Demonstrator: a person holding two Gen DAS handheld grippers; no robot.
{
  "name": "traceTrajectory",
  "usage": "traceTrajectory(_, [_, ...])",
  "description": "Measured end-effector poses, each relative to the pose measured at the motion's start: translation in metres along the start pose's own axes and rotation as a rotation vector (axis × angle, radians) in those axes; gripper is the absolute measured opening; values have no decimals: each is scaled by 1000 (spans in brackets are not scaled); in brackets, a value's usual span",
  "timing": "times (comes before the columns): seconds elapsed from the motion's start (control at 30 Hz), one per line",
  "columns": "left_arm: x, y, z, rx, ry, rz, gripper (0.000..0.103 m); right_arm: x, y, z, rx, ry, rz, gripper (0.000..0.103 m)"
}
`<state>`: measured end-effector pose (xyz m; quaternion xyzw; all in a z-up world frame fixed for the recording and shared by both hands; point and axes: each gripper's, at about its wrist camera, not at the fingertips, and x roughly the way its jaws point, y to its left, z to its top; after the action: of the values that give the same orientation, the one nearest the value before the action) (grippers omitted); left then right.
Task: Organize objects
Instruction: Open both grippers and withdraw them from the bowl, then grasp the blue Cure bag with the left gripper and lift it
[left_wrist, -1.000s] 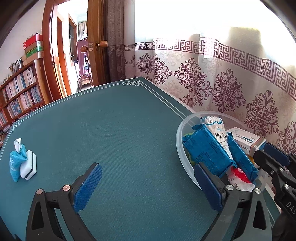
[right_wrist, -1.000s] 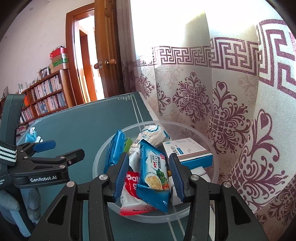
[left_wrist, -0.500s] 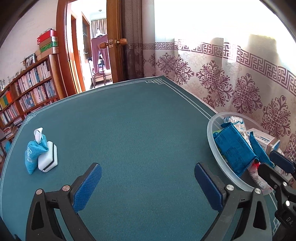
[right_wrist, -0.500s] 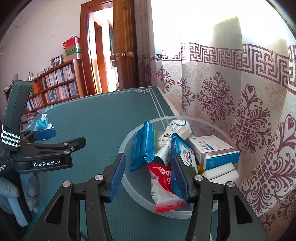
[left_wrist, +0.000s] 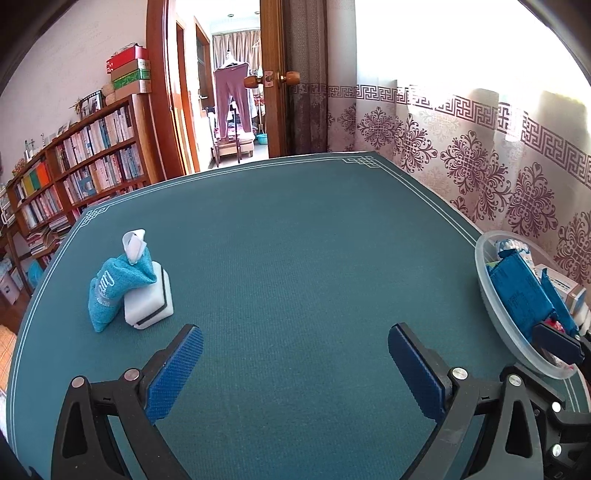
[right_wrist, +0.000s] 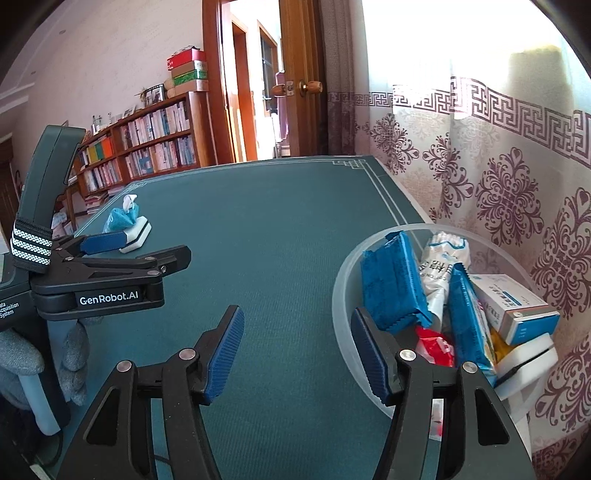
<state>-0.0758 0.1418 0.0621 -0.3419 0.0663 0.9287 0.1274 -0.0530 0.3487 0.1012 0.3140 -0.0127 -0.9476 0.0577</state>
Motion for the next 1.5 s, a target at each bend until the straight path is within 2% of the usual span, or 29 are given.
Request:
traceTrajectory(0.57, [5, 106, 3, -129, 2, 159, 102, 27, 50, 2, -47, 56, 105, 62])
traceTrajectory(0.7, [12, 129, 7, -149, 1, 176, 102, 31, 56, 1, -52, 64, 113, 62])
traceTrajectory(0.87, [26, 146, 15, -175, -4, 132, 102, 35, 60, 0, -52, 74, 116, 62])
traceTrajectory(1.07, [44, 155, 21, -183, 0, 113, 102, 38, 62, -1, -53, 85, 112, 62])
traceTrajectory(1.23, [51, 164, 22, -216, 18, 58, 102, 44, 66, -1, -60, 102, 112, 62])
traceTrajectory(1.3, [52, 166, 22, -226, 21, 36, 92, 45, 71, -1, -67, 106, 114, 62])
traceTrajectory(1.5, [46, 174, 23, -259, 20, -18, 77, 53, 89, 3, -100, 118, 136, 62])
